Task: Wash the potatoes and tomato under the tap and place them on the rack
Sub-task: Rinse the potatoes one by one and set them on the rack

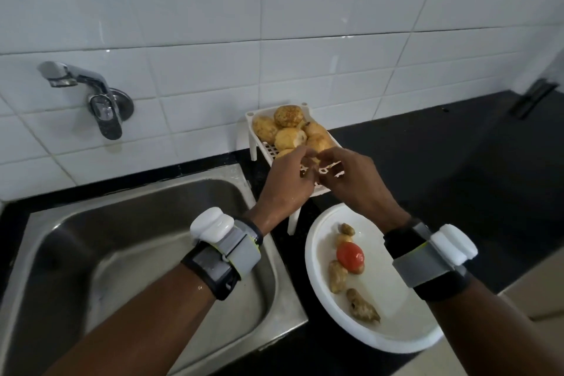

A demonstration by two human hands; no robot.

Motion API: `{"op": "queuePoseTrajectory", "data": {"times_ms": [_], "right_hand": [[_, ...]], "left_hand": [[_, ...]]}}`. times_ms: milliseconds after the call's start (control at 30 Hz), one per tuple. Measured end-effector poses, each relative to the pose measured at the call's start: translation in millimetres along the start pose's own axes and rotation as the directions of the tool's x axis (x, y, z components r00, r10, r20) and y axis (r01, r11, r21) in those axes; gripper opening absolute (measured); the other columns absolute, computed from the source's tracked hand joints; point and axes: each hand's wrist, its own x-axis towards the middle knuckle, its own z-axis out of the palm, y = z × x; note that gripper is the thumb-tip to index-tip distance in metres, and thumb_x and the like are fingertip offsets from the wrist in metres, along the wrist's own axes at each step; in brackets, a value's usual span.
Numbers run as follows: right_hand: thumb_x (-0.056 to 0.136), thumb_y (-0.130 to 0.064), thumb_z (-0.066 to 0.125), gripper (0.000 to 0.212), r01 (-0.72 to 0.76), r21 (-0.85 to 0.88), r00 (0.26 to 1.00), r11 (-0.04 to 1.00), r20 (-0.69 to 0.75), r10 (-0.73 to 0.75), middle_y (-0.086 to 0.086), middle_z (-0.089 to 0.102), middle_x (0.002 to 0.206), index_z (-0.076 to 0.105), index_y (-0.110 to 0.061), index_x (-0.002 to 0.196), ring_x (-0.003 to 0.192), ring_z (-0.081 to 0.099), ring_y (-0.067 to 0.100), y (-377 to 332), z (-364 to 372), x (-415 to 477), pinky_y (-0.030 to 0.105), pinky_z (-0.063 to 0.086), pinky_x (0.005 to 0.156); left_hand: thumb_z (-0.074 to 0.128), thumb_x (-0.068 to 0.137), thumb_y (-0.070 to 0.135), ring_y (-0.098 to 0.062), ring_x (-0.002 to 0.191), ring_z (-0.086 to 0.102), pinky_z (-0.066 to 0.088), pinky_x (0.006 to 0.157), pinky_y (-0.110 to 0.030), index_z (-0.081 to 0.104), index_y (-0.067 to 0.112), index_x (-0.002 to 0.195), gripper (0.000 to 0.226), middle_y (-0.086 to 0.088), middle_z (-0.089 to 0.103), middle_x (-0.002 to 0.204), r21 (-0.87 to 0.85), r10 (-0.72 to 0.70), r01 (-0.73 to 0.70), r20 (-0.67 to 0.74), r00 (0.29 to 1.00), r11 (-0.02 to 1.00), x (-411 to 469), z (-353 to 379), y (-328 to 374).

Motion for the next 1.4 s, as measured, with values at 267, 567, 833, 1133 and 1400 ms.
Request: {"op": "queuePoseTrajectory", "data": {"times_ms": [267,567,833,1133,1400], "right_hand": [[0.083,-0.033,0.074,0.026,-0.243,-0.095,0.95,0.965,0.18,0.257,-0.01,0.068,0.101,0.068,-0.023,0.107,0.087,0.065,0.01,34,-1,-67,0.032,0.053,0.083],[0.081,-0.035,0.077,0.058,-0.291,-0.291,0.852,0.911,0.355,0.385,0.004,0.062,0.117,0.055,-0.02,0.133,0.104,0.059,0.021,55,25,-103,0.036,0.05,0.092],[0.083,-0.025,0.076,0.052,-0.317,-0.216,0.852,0.923,0.362,0.377,-0.001,0.062,0.122,0.056,-0.021,0.131,0.112,0.058,0.02,57,22,-105,0.024,0.043,0.091],[0.076,-0.027,0.082,0.054,-0.418,-0.185,0.791,0.889,0.408,0.456,-0.006,0.059,0.109,0.055,-0.026,0.123,0.096,0.056,0.011,60,-1,-116,0.02,0.042,0.075],[0.066,-0.035,0.087,0.059,-0.341,-0.268,0.704,0.901,0.562,0.434,-0.009,0.059,0.113,0.056,-0.032,0.116,0.099,0.058,0.011,68,-7,-131,0.028,0.049,0.086]], "left_hand": [[0.058,0.092,0.01,-0.004,0.093,0.062,0.046,0.079,-0.01,0.065,0.014,0.114,0.023,0.002,0.07,0.102,-0.02,-0.019,0.024,0.235,0.972,1.0,-44,36,-3],[0.057,0.094,0.015,0.01,0.073,0.053,0.039,0.065,0.001,0.065,0.016,0.114,0.022,0.016,0.059,0.094,0.04,-0.088,0.079,0.343,0.935,0.996,-66,44,-12],[0.057,0.094,0.018,0.005,0.073,0.055,0.048,0.07,-0.014,0.065,0.018,0.114,0.022,0.017,0.058,0.092,0.047,-0.127,0.118,0.339,0.932,0.992,-72,35,-18],[0.061,0.092,0.016,0.003,0.064,0.053,0.04,0.062,-0.002,0.064,0.019,0.115,0.024,0.008,0.066,0.095,0.063,-0.115,0.098,0.413,0.903,0.993,-81,41,-17],[0.059,0.093,0.018,0.002,0.067,0.052,0.041,0.072,-0.011,0.064,0.017,0.115,0.023,0.002,0.069,0.101,0.085,-0.097,0.067,0.426,0.9,0.994,-76,47,-17]]}}
